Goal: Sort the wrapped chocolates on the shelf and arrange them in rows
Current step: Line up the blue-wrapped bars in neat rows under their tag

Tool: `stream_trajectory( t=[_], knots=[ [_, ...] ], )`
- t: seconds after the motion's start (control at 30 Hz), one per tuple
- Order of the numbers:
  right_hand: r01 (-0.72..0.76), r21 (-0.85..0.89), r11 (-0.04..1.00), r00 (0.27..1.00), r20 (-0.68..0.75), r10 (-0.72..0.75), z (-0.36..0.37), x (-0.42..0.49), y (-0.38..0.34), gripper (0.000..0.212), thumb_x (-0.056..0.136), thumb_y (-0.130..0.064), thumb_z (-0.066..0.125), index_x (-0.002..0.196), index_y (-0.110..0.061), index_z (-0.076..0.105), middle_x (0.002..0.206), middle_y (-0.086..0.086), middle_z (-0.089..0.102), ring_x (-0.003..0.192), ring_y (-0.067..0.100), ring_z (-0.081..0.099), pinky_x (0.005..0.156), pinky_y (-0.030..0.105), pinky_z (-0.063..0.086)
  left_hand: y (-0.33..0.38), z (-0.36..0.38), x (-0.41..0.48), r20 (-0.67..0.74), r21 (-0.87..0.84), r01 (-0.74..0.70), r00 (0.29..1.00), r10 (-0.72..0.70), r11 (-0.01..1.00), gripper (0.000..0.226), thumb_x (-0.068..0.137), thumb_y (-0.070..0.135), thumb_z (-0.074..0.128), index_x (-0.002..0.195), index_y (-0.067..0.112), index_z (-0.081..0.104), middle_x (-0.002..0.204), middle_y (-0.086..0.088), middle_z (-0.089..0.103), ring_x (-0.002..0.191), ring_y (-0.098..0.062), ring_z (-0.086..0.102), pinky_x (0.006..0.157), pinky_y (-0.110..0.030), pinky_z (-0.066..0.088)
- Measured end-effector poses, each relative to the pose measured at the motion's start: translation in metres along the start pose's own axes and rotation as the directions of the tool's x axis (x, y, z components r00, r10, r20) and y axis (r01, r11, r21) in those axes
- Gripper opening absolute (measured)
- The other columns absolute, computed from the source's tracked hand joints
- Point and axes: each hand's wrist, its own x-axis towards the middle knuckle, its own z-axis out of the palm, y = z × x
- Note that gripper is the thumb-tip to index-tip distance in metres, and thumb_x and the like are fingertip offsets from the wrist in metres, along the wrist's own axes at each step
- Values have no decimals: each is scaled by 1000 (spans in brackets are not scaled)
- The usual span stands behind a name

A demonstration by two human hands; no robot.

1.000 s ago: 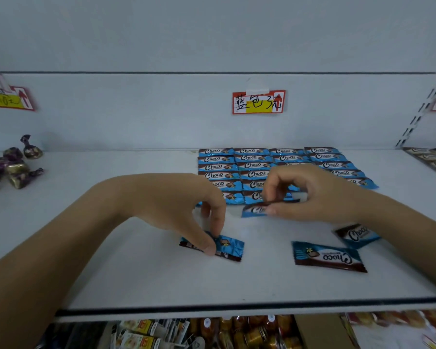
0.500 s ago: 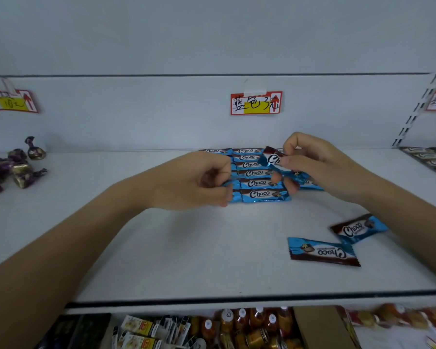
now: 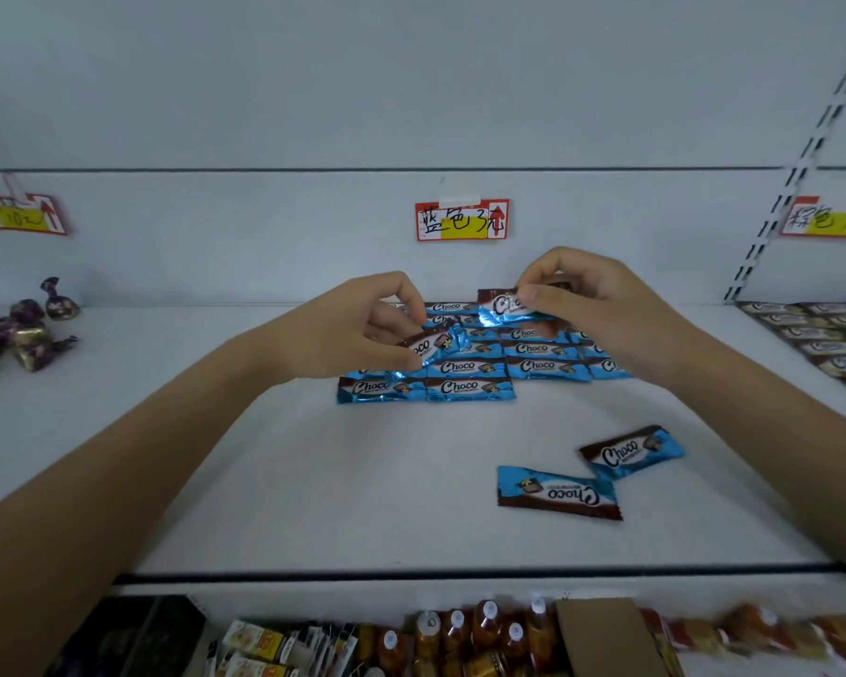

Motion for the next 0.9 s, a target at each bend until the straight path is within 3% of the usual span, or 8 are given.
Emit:
stream_trajectory(
  t=[0.17,0.27,0.33,0.43,0.5,0.6,0.7,0.9],
  knots=[
    [-27,-146,989,1000,-17,25,-49,-5,17,10,84,-15,62,76,-21,61,71,-12,65,67,-1,59,62,10,47,20,11,16,11,102,-84,996,83,991,18,84,10,63,84,25,53,89,9,68,79,4,65,66,-10,51],
    [-60,-178,982,997,-51,52,-74,-18,37,14,84,-7,61,75,-17,60,74,-3,64,67,0,58,69,14,47,37,33,34,78,161,-140,989,129,977,21,85,9,62,83,29,56,95,7,66,87,-4,65,73,-12,52],
    [-72,-180,981,996,-61,62,-82,-28,47,15,84,-5,61,74,-15,59,74,1,64,65,0,58,65,10,46,46,51,47,122,209,-163,983,139,964,21,84,10,63,81,30,57,94,8,66,87,-10,66,76,-18,54],
    [-51,-187,981,998,-35,45,-86,-38,54,15,82,-5,62,73,-17,59,64,-9,65,60,-3,55,60,6,41,50,73,59,161,257,-195,974,157,946,19,82,14,65,79,31,56,86,15,63,81,-7,65,76,-17,53],
    [-30,-223,974,999,34,39,-85,-41,54,17,81,-7,64,72,-20,59,63,-15,64,59,-4,54,57,6,38,46,82,61,132,317,-224,973,191,922,16,83,16,64,81,30,57,83,19,60,77,-1,61,70,-7,47],
    [38,-410,911,993,119,13,-82,-43,57,18,79,-16,69,71,-29,60,71,-22,63,69,-7,54,63,7,38,36,86,57,61,459,-272,959,276,846,10,85,21,61,94,26,62,84,22,53,81,9,50,72,2,35],
    [114,-542,832,990,130,-52,-82,-44,60,12,76,-26,70,79,-34,62,79,-19,58,80,-10,46,70,5,33,29,82,49,39,549,-300,942,335,780,15,87,30,58,100,29,63,91,22,48,85,5,40,79,0,28],
    [155,-516,842,975,220,-44,-81,-45,61,11,71,-42,68,81,-41,64,92,-19,57,95,-5,47,79,4,34,25,83,43,135,630,-287,956,262,721,33,88,42,52,119,35,58,116,15,53,99,5,33,86,-15,31]
  ],
)
